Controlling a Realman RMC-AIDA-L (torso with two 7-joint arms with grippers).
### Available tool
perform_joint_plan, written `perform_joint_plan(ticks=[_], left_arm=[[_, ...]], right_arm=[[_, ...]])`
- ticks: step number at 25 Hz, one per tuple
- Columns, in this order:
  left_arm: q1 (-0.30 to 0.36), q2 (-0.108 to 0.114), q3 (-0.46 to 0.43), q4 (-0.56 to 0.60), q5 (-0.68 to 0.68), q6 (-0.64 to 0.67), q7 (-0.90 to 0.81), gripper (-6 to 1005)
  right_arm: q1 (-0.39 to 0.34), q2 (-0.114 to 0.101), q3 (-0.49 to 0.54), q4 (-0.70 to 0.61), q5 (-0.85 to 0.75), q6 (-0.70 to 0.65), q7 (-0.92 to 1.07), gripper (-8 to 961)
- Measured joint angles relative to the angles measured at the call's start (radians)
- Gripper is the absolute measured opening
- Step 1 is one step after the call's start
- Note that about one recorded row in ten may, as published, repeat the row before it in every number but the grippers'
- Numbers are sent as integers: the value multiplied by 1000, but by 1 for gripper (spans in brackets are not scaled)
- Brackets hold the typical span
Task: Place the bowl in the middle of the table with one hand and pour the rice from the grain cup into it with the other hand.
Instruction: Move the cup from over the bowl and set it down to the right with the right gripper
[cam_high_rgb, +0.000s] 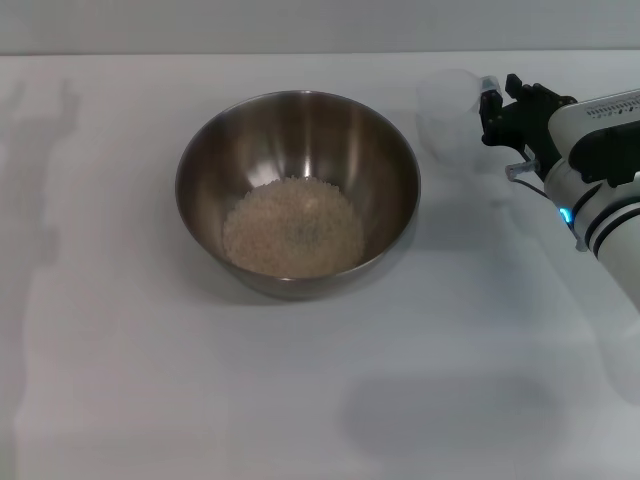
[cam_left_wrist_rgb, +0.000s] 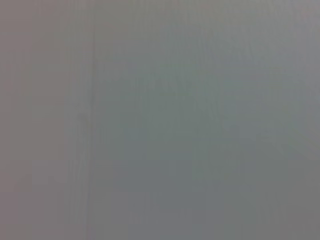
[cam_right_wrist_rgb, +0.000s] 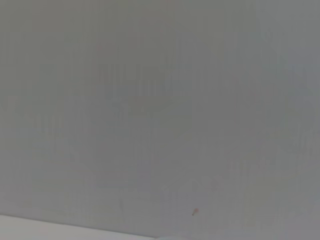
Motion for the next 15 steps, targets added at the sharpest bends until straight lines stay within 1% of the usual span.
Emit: perform_joint_plan(ticks=[8,13,15], left_arm=[[1,0,0,0,0,2,0,675],[-1,2,0,0,0,2,0,677],[-3,2,0,0,0,2,1,678]], right_arm=[[-24,2,-4,-8,-14,1,1,259],[-52,3,-16,-12,-14,-15,1,375],[-65,3,-20,-15,-14,-45,1,387]])
